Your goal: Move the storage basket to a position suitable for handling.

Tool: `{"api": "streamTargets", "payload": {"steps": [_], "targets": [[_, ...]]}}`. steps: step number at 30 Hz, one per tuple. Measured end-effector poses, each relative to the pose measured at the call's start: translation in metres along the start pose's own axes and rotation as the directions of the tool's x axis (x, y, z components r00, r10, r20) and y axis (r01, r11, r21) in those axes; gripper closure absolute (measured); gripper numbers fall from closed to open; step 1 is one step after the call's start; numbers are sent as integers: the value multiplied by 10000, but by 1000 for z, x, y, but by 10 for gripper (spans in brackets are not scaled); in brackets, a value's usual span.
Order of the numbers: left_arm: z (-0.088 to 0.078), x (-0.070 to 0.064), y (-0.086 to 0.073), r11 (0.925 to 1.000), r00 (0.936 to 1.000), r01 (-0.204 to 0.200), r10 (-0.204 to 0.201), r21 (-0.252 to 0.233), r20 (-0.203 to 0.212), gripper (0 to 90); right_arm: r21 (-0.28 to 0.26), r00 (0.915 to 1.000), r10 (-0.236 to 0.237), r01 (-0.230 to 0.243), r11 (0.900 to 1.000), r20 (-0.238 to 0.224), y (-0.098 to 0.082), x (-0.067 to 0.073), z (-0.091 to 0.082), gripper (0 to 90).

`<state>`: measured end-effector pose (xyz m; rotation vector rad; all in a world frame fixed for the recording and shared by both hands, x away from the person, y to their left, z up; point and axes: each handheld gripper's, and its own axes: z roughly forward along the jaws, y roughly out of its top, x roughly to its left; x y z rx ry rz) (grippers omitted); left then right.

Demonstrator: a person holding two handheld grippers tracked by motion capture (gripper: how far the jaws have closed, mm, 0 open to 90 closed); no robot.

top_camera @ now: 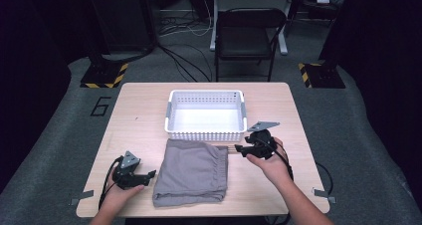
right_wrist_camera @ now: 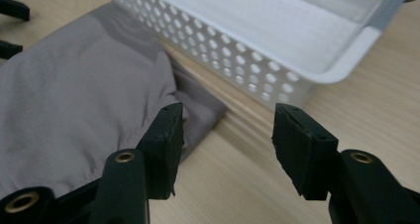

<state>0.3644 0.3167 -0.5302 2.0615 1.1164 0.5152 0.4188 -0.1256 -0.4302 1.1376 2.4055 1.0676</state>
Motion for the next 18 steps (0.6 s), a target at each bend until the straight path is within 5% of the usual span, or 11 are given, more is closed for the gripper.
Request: {"api": "streamTargets", "payload": {"steps": [18], "targets": [[-1, 0, 0, 9999, 9999, -70, 69, 135, 103, 190, 533, 9981, 218, -187, 9984, -571, -4, 24, 56, 265]]}}
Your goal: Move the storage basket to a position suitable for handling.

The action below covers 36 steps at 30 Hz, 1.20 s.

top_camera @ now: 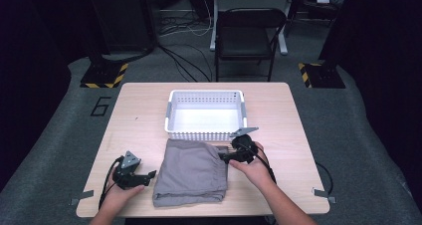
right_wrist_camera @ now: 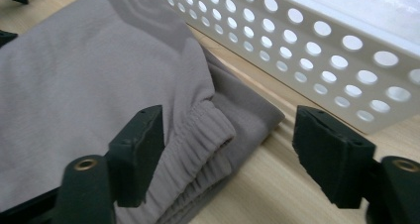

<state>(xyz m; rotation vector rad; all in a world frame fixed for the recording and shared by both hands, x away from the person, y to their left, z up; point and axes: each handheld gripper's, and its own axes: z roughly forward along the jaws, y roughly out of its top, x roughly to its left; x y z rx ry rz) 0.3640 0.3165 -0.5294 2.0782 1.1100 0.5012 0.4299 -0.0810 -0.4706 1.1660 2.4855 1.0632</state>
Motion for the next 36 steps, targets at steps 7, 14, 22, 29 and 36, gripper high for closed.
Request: {"api": "streamTargets", "payload": {"steps": [7, 14, 22, 29, 36], "targets": [[0, 0, 0, 10000, 10000, -12, 12, 20, 73, 190, 494, 9998, -190, 193, 9986, -53, 1, -2, 17, 175], [0, 1, 0, 10000, 10000, -31, 31, 16, 78, 189, 547, 9995, -21, 38, 9985, -303, -3, -5, 30, 162], [0, 1, 0, 10000, 10000, -14, 14, 25, 99, 189, 637, 9975, 418, -381, 9972, -573, -7, -12, 39, 162], [0, 1, 0, 9999, 9999, -99, 98, 85, 113, 189, 706, 9962, 631, -589, 9958, -594, -7, -11, 48, 156], [0, 1, 0, 9999, 9999, -101, 100, 63, 106, 189, 613, 9966, 432, -390, 9974, -695, -6, -9, 51, 176]]}}
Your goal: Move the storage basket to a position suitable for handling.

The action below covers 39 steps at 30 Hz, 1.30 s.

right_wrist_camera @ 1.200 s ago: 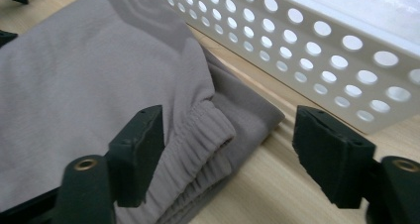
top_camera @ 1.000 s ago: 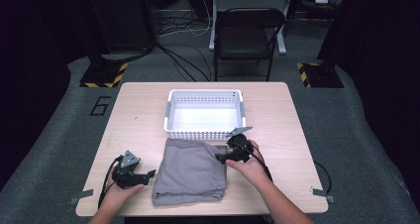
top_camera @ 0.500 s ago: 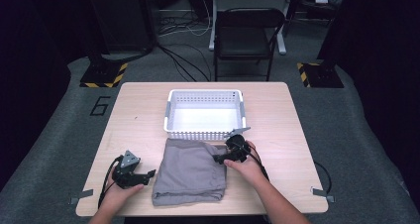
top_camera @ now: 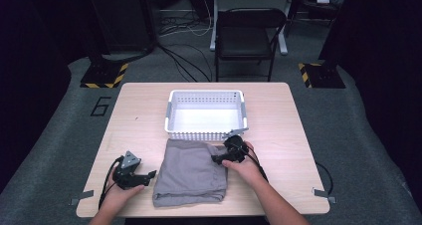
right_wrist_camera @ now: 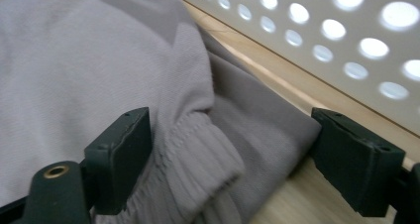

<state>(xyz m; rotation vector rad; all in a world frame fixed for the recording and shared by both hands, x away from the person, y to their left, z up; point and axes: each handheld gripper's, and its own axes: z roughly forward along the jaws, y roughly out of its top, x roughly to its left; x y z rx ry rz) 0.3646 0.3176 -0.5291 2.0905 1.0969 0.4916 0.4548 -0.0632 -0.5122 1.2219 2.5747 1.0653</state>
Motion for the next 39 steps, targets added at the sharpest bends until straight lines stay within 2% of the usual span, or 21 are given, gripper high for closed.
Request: {"api": "streamTargets", "payload": {"steps": [2, 5, 6, 9, 13, 16, 19, 20, 21, 29, 30, 32, 35, 36, 37, 38, 39], "targets": [[0, 0, 0, 10000, 10000, 6, -6, 20, 6, 189, -185, 9999, -23, 20, 9998, -168, 0, -1, 1, 184], [0, 0, 0, 10000, 10000, 2, -2, 22, 7, 189, -150, 9990, -136, 129, 9998, -426, 0, -2, 1, 214], [0, 0, 0, 10000, 10000, 3, -3, 23, 8, 189, -175, 9987, 18, -27, 9998, -511, 0, -1, 0, 227], [0, 0, 0, 10000, 10000, -7, 7, 24, 9, 189, -116, 9982, -20, 13, 9999, -598, 0, -2, -1, 266], [0, 0, 0, 10000, 10000, -3, 3, 26, 15, 190, -243, 9973, -317, 301, 9993, -663, 0, 2, 0, 309], [0, 0, 0, 10000, 10000, -2, 2, 26, 14, 189, -159, 9961, -569, 560, 9983, -674, 1, 6, 1, 336], [0, 0, 0, 10000, 10000, 2, -2, 9, 5, 189, -11, 9959, -577, 577, 9983, -704, 1, 9, 1, 367], [0, 0, 0, 10000, 10000, -5, 5, 15, 12, 189, 80, 9951, -791, 797, 9968, -585, 2, 12, 2, 393], [0, 0, 0, 10000, 10000, -14, 14, -16, -27, 189, 79, 9966, -653, 658, 9978, -496, 1, 14, 3, 408], [0, -1, 0, 10000, 10000, 30, -30, -19, -46, 190, 144, 9936, -1112, 1115, 9937, -217, 1, 16, 2, 469], [0, -2, 2, 10000, 10000, 92, -92, 30, 18, 196, 187, 9901, -1402, 1401, 9900, 49, 0, 19, 2, 470], [-2, -3, 3, 9996, 9997, 177, -180, 207, 154, 216, 236, 9886, -1483, 1478, 9887, 243, -1, 22, 2, 472], [-3, -5, 4, 9991, 9990, 362, -368, 234, 249, 250, 253, 9875, -1546, 1538, 9878, 319, -1, 24, 2, 475], [-3, -7, 5, 9971, 9966, 750, -754, 135, 345, 257, 236, 9875, -1539, 1531, 9879, 353, -2, 24, 2, 477], [-4, -7, 6, 9963, 9955, 815, -827, 275, 456, 265, 244, 9863, -1623, 1616, 9866, 312, -2, 24, 2, 483], [-4, -9, 7, 9954, 9948, 928, -937, 223, 400, 270, 248, 9866, -1599, 1592, 9869, 319, -2, 24, 2, 491], [-5, -9, 8, 9960, 9953, 848, -860, 292, 443, 273, 193, 9870, -1577, 1572, 9874, 321, -3, 25, 2, 498]]}}
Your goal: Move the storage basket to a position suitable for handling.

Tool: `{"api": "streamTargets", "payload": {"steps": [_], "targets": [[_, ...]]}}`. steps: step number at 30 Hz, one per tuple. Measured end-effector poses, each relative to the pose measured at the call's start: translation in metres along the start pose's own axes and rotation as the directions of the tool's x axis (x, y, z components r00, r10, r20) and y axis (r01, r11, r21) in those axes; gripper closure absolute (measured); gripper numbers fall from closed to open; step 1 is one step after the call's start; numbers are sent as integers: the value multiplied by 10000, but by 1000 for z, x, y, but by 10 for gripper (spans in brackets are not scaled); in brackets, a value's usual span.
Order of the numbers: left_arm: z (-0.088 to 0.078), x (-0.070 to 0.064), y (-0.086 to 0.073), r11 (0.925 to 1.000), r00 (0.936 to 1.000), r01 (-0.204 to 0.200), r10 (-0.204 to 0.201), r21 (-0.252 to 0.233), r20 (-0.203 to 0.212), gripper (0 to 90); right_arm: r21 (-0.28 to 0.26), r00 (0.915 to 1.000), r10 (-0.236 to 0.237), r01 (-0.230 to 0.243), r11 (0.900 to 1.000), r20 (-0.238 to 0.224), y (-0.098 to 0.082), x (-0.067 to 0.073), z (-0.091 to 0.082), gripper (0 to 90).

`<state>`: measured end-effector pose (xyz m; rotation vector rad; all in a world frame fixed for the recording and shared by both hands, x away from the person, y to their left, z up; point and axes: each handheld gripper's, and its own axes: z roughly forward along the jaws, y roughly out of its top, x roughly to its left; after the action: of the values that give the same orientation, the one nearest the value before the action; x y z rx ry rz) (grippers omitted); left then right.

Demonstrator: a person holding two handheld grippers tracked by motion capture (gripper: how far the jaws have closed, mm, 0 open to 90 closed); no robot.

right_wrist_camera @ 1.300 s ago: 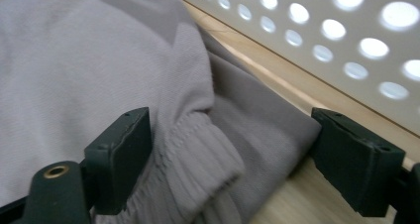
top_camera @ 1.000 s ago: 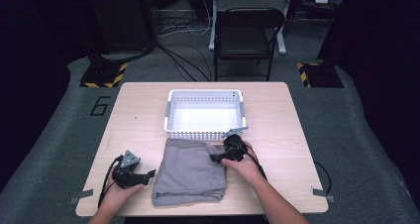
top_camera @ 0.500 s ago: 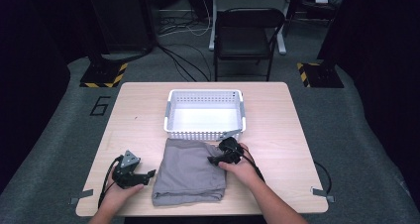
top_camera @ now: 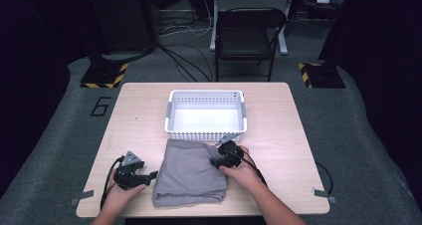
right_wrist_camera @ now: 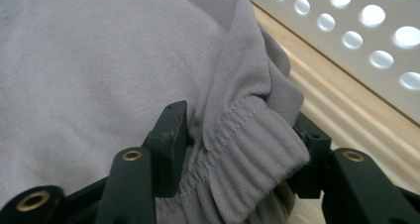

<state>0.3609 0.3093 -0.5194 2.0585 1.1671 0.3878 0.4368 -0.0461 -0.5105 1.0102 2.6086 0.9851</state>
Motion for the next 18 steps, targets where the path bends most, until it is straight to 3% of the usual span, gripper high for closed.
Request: {"api": "streamTargets", "payload": {"steps": [3, 6, 8, 11, 18], "targets": [[-2, -5, 4, 9991, 9992, 387, -386, -197, 54, 292, -273, 10000, -14, 14, 9996, 7, -4, 0, 0, 504], [-3, -7, 7, 9982, 9986, 528, -527, -301, 59, 310, -344, 9999, -100, 100, 9994, -4, -5, -1, 0, 505], [-4, -12, 12, 9956, 9963, 824, -812, -450, 278, 315, -326, 10000, -74, 75, 9994, 11, -4, 0, -1, 505], [-2, -19, 17, 9944, 9948, 936, -914, -499, 445, 315, -514, 10000, 34, -32, 9987, 42, -6, 0, 0, 505], [11, -32, 25, 9952, 9958, 886, -876, -408, 269, 300, -480, 10000, -1, 0, 9988, -11, -6, 0, 0, 505]]}}
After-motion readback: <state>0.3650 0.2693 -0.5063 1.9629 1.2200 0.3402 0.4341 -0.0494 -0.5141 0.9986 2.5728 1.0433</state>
